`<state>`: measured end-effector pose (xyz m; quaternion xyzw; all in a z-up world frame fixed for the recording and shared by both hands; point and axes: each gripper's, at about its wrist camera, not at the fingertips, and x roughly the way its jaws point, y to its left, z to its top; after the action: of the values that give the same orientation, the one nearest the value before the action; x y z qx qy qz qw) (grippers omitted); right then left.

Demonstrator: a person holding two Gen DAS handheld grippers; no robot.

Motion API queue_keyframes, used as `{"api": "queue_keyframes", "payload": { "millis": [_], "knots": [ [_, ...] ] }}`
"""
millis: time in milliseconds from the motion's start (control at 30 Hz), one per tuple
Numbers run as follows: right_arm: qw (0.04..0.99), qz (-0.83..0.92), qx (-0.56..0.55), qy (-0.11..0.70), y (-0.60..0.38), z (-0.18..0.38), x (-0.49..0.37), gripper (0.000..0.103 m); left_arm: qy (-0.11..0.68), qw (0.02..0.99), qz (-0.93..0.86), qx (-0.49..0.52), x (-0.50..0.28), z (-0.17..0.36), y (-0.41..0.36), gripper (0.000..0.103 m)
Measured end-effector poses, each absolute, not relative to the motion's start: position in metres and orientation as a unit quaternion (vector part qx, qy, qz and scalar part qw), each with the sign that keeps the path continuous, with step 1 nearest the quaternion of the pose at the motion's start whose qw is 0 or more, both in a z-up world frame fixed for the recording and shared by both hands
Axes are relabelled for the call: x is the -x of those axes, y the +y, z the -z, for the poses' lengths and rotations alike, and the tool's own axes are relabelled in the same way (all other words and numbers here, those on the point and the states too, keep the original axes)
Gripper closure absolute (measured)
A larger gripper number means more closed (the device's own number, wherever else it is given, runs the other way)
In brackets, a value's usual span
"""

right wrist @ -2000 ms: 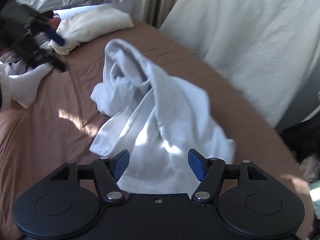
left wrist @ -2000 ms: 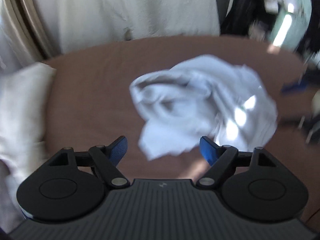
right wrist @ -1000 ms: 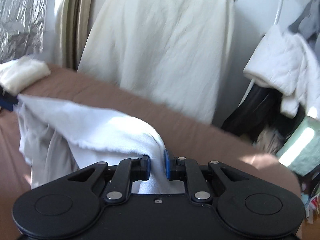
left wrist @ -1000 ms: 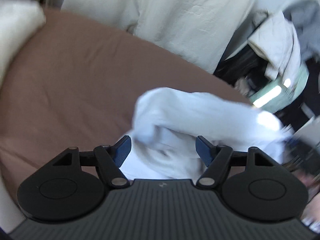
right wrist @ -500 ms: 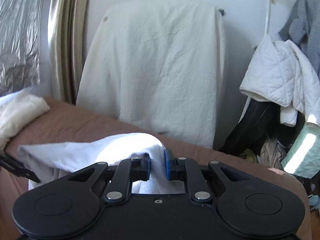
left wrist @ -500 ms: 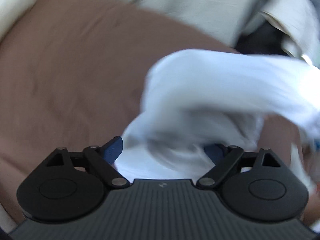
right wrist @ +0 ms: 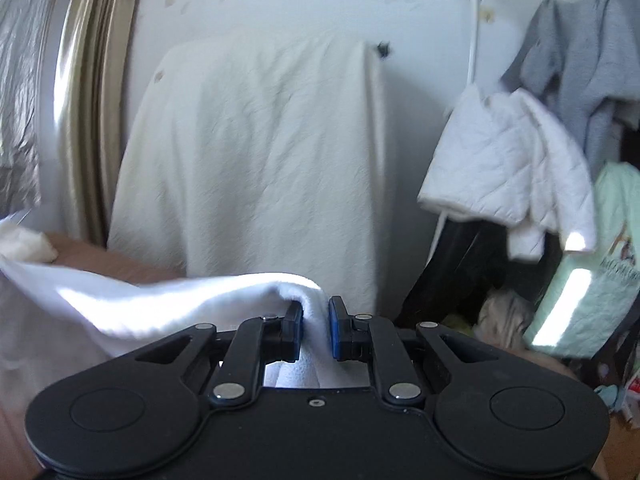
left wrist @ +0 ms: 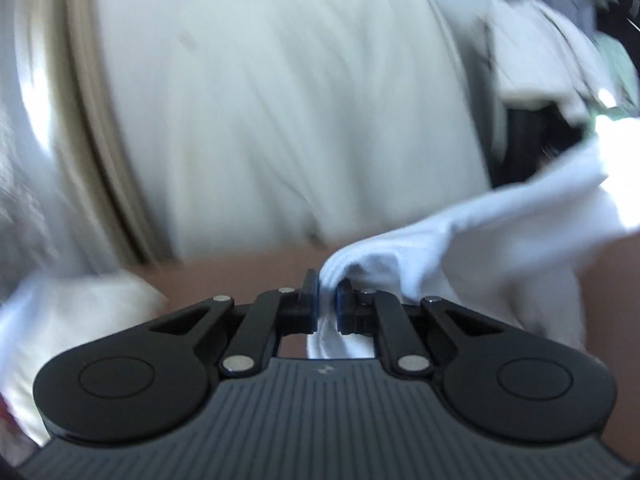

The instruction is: Fold clothes

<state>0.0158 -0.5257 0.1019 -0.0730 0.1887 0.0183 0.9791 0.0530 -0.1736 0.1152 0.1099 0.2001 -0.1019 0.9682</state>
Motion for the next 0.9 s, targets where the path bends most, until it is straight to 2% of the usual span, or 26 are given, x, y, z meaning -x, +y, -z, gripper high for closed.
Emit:
{"api": "queue_keyframes", "payload": {
  "millis": [133,167,200,233,267,300,400,500,600,700,833,900],
  "knots": [
    [0.978,-0.015,0.169,0.123,-0.507,-0.112,-0.053,0.088,0.155,0.975,0.057,-0.15,-0.073,-0.145,-0.182,0.094],
    [0.974,-0.005,0.189,0.121,-0.501,-0.11,-0.073,0.087,0.168,0.97,0.045,-0.169,-0.089,-0.143,-0.187,0.09],
    [0.971,0.006,0.209,0.119,-0.496,-0.107,-0.094,0.081,0.194,0.963,0.03,-0.182,-0.111,-0.136,-0.188,0.086],
    [0.968,0.021,0.22,0.122,-0.493,-0.102,-0.111,0.061,0.227,0.956,0.012,-0.186,-0.131,-0.126,-0.187,0.07],
    [0.968,0.044,0.208,0.137,-0.493,-0.095,-0.126,0.052,0.26,0.948,-0.004,-0.182,-0.144,-0.112,-0.189,0.061],
    [0.967,0.067,0.194,0.153,-0.493,-0.088,-0.142,0.05,0.29,0.941,-0.019,-0.176,-0.157,-0.098,-0.189,0.061],
    [0.974,0.048,0.07,0.212,-0.511,-0.066,-0.142,0.05,0.29,0.949,0.013,-0.12,-0.142,-0.064,-0.179,0.06],
    [0.958,-0.028,-0.058,0.281,-0.532,-0.031,-0.12,0.049,0.337,0.929,0.076,-0.133,-0.13,-0.04,-0.182,0.06],
    [0.918,-0.083,-0.106,0.373,-0.538,-0.005,-0.124,0.049,0.369,0.914,0.123,-0.119,-0.119,-0.037,-0.192,0.06],
    [0.883,-0.112,-0.163,0.426,-0.54,0.012,-0.126,0.049,0.383,0.898,0.185,-0.112,-0.109,-0.039,-0.205,0.048],
    [0.87,-0.17,-0.143,0.44,-0.509,0.02,-0.111,0.049,0.418,0.88,0.195,-0.117,-0.105,-0.036,-0.225,0.034],
    [0.872,-0.208,-0.111,0.429,-0.49,0.016,-0.107,0.049,0.451,0.867,0.192,-0.086,-0.106,-0.029,-0.214,0.034]
  ]
}}
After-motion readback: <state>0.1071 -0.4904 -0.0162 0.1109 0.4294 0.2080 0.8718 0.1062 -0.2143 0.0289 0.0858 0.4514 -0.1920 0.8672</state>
